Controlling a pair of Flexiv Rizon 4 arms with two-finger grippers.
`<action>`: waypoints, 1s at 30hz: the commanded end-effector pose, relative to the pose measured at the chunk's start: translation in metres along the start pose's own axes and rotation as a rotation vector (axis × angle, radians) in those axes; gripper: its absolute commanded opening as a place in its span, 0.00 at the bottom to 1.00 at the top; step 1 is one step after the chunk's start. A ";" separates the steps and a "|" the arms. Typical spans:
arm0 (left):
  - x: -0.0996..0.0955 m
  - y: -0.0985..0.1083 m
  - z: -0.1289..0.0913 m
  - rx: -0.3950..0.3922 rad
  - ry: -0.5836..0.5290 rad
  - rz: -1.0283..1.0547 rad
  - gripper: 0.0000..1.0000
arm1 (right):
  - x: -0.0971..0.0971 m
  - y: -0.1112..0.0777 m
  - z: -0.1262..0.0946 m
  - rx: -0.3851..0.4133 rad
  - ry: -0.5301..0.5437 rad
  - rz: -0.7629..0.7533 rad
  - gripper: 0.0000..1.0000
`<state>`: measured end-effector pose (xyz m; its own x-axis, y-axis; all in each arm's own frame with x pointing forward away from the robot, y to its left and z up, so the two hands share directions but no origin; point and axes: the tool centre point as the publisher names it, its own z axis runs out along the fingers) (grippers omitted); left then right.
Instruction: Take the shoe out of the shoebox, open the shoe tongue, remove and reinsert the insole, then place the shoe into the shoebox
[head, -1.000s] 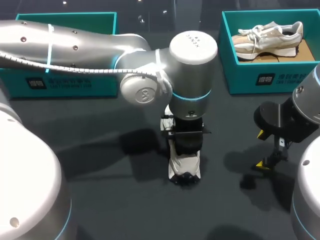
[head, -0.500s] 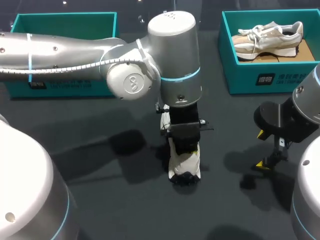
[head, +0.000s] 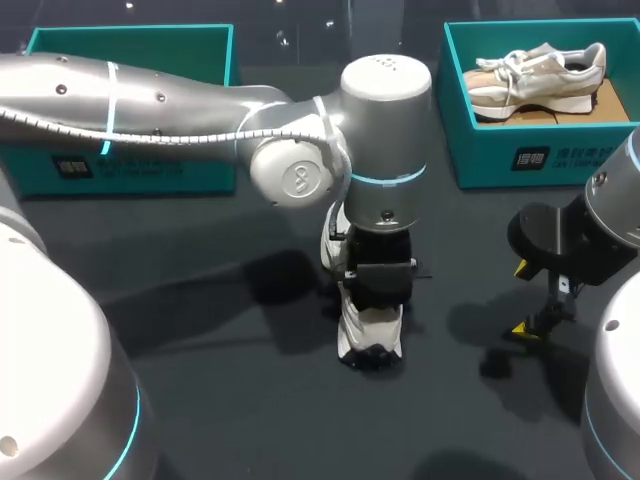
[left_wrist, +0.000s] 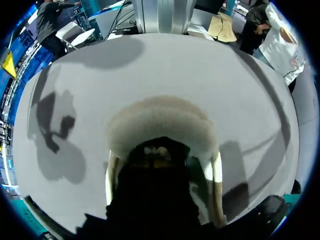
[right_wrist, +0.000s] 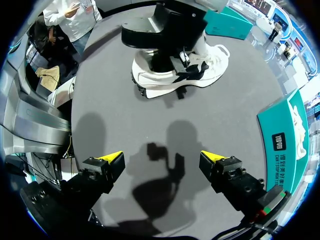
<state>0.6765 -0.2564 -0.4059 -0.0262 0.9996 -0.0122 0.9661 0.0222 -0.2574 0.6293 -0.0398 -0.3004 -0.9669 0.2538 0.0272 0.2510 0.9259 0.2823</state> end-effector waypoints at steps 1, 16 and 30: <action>0.010 0.023 0.015 -0.117 0.021 -0.032 0.00 | 0.002 -0.001 0.000 -0.001 -0.004 -0.001 1.00; -0.002 -0.009 -0.043 -0.098 -0.133 0.077 0.00 | 0.002 -0.001 0.000 -0.001 -0.004 -0.001 1.00; -0.025 -0.013 0.017 0.047 0.007 0.097 0.00 | 0.002 -0.001 0.000 -0.001 -0.004 -0.001 1.00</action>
<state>0.6576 -0.2591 -0.3919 0.0559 0.9948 -0.0850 0.9592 -0.0771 -0.2721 0.6293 -0.0398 -0.3004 -0.9669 0.2538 0.0273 0.2510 0.9259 0.2823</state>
